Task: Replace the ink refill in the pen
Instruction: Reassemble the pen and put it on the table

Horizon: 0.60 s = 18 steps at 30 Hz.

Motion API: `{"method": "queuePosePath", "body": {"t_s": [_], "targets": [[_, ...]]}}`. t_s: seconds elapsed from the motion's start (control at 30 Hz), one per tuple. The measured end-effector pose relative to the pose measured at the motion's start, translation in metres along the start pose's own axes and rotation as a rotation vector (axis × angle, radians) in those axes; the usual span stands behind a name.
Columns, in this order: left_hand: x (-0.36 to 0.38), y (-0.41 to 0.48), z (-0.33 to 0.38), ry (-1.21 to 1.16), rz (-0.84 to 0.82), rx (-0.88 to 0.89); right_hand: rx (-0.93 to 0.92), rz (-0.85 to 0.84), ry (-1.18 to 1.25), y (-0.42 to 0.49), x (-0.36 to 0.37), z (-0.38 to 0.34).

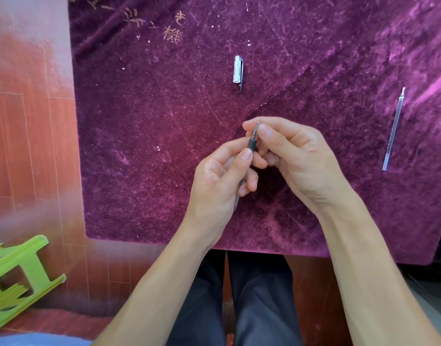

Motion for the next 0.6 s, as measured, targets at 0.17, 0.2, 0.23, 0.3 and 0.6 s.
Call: {"method": "queuePosePath", "body": {"t_s": [0.17,0.2,0.23,0.3,0.6], "targets": [[0.0,-0.001,0.001,0.02,0.016,0.017,-0.001,0.021,0.006,0.001,-0.002,0.0],[0.0,-0.002,0.001,0.031,0.023,0.024,-0.002,0.03,0.006,0.001,-0.002,0.0],[0.0,-0.002,0.001,0.043,0.032,0.033,-0.002,0.039,0.005,0.001,-0.002,0.0],[-0.001,-0.004,0.002,0.055,0.048,0.054,0.013,0.056,0.008,0.001,-0.001,0.002],[-0.005,-0.01,0.011,0.17,0.104,0.164,0.046,0.085,0.012,0.004,0.006,0.0]]}}
Point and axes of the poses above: each hand's wrist, its own y-axis towards the middle knuckle, its own x-axis out of the palm, z = x × y, the point moved 8 cm from there along y, towards the middle knuckle, and after that the axes turned 14 degrees about -y, right-handed, at the moved point
